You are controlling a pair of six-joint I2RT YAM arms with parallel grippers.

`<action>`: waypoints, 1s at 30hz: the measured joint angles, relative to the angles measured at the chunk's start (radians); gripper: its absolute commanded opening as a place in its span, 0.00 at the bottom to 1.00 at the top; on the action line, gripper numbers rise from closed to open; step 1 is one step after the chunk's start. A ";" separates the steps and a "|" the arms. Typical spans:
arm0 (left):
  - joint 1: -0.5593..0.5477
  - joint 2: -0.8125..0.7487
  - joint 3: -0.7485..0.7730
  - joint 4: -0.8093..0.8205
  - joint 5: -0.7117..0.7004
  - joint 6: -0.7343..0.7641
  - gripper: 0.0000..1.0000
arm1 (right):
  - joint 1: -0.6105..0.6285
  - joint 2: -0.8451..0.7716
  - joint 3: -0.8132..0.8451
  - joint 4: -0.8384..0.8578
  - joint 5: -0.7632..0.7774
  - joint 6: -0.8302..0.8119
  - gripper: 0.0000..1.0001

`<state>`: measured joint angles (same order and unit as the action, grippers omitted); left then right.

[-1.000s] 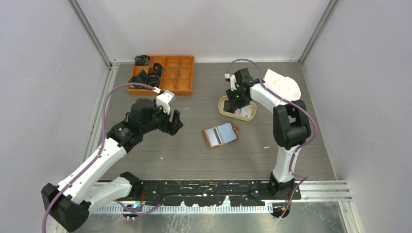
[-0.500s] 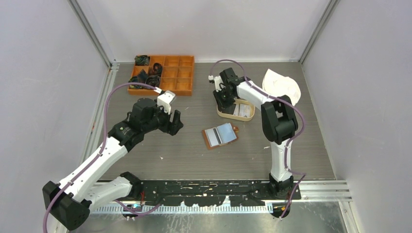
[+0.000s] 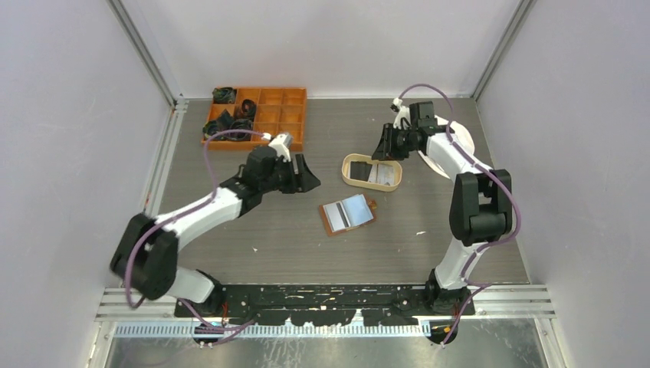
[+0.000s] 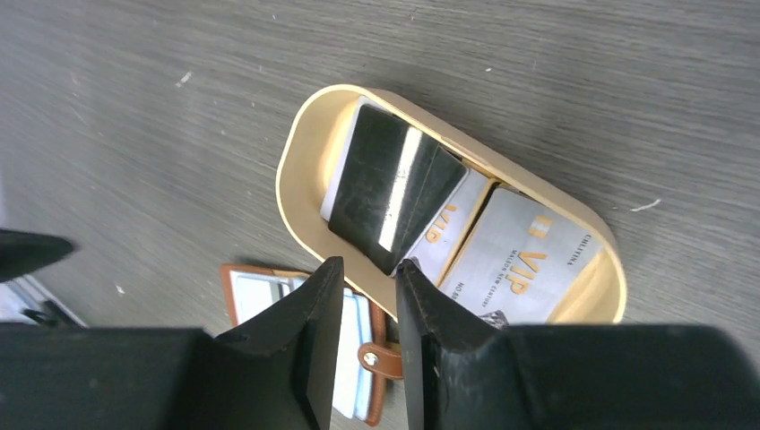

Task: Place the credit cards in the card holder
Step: Pick up the credit card from the storage box.

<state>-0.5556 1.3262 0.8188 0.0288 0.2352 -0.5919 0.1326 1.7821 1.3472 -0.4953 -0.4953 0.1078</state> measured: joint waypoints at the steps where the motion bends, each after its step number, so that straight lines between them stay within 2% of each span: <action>1: 0.000 0.058 0.013 0.029 0.000 -0.032 0.60 | -0.012 0.000 -0.010 0.023 -0.011 0.031 0.34; 6: -0.013 0.362 0.181 0.088 -0.024 -0.135 0.58 | -0.010 0.025 -0.057 0.087 -0.063 0.164 0.34; 13: -0.049 0.568 0.369 0.102 -0.079 -0.190 0.52 | -0.001 0.086 -0.066 0.117 -0.016 0.237 0.35; 30: -0.101 0.753 0.563 0.004 -0.140 -0.220 0.40 | -0.002 0.169 -0.060 0.115 0.037 0.263 0.38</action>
<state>-0.6571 2.0792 1.3823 0.0326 0.0948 -0.8116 0.1307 1.9514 1.2869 -0.3801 -0.4583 0.3710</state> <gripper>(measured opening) 0.434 0.382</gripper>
